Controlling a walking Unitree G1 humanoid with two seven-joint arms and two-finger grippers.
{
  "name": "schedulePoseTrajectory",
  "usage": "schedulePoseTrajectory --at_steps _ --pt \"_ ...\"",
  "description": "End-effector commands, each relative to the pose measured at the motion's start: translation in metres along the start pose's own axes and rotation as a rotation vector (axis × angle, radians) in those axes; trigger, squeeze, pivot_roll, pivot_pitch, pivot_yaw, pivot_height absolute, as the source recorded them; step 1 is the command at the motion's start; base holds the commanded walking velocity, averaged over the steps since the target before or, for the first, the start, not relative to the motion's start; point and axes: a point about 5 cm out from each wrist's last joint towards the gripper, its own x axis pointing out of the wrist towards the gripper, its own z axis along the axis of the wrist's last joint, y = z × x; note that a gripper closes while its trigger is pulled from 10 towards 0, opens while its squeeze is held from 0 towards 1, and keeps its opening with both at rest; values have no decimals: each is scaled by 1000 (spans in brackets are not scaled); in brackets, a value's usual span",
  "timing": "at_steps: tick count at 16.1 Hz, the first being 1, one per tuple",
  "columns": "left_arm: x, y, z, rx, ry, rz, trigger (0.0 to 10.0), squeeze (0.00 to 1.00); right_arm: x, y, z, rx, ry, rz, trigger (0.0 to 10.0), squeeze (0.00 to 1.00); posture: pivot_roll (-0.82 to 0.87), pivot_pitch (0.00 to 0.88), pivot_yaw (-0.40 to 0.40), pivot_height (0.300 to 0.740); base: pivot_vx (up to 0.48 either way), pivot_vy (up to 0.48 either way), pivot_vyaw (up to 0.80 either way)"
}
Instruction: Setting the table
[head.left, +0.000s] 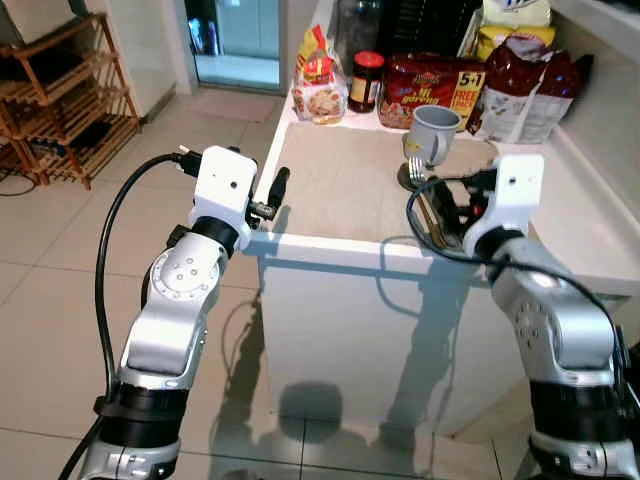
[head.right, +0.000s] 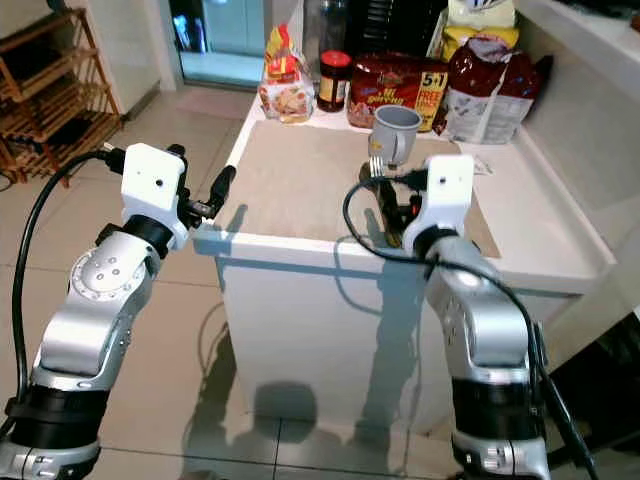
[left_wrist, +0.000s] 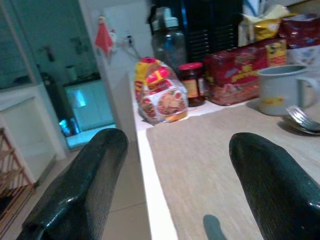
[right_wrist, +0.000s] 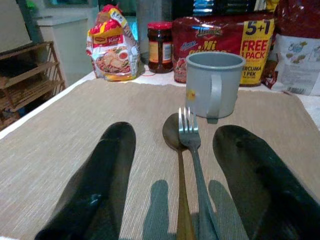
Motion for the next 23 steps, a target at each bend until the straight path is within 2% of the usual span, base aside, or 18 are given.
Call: schedulePoseTrajectory --at_steps 1,4,5,6,7,9,14,21,22,23 --pt "0 -4 3 7 -7 -48 10000 0 5 -8 -5 13 65 6 10000 1000 65 0 -39 740 0 0 0" --pt "0 -3 4 30 -3 -79 10000 0 18 -3 -4 4 117 53 10000 1000 72 0 -39 740 0 0 0" --pt "-1 -4 5 34 -3 -98 10000 0 22 -3 -4 -5 132 53 10000 957 74 0 -41 740 0 0 0" --pt "-2 -6 6 34 -9 -143 10000 0 30 -4 -3 -14 173 26 10000 0 74 0 -40 740 0 0 0" --pt "-4 -8 8 29 -14 -200 10000 0 36 -5 -2 -24 200 0 10000 0 80 0 -43 740 0 0 0" --pt "-10 -15 10 23 -15 -305 10000 0 47 -7 -1 16 250 -18 10000 0 85 0 -44 740 0 0 0" --pt "-11 -17 11 27 -11 -334 10000 0 63 -16 0 52 282 -79 10000 0 89 0 -44 740 0 0 0" --pt "-13 -20 12 22 -8 -371 10000 0 70 -37 6 108 291 -136 10000 0 88 0 -46 740 0 0 0" --pt "-13 -20 13 23 -9 -374 10000 0 71 -42 6 134 293 -136 0 0 88 0 -43 740 0 0 0" --pt "-13 -20 13 24 -9 -375 10000 0 71 -43 6 138 294 -136 0 0 88 0 -43 740 0 0 0"
